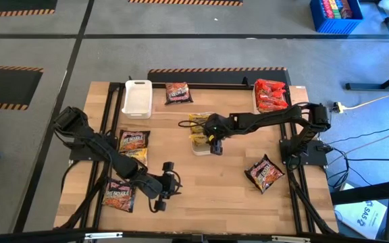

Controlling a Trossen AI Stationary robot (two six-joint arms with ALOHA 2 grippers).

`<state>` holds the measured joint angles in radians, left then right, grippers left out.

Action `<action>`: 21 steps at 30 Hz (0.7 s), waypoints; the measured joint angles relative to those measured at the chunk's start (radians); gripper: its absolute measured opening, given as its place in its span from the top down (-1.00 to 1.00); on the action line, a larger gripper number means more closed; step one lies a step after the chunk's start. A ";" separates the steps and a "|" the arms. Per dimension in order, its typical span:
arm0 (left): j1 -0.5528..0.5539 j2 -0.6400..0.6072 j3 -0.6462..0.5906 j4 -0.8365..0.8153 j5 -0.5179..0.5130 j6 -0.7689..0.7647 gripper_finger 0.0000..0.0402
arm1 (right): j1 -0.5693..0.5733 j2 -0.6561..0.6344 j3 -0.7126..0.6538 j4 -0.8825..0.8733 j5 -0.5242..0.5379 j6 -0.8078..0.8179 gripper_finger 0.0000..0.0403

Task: Sort Maruchan noodles
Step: Put the yellow noodle pack into the white middle bin

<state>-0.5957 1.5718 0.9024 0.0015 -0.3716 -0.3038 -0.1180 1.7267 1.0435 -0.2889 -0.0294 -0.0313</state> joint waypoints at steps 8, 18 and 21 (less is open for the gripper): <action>0.000 0.000 0.000 0.000 0.000 0.000 0.44 | 0.000 -0.001 0.114 -0.170 0.000 -0.001 -0.35; 0.000 0.000 0.000 0.000 -0.003 0.000 0.44 | 0.014 -0.002 0.218 -0.320 0.067 0.004 -0.31; 0.000 0.000 0.000 0.000 -0.004 0.000 0.44 | 0.037 -0.019 0.253 -0.359 0.083 0.000 -0.28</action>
<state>-0.5957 1.5719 0.9024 0.0013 -0.3752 -0.3038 -0.0806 1.7079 1.2968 -0.6479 0.0539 -0.0309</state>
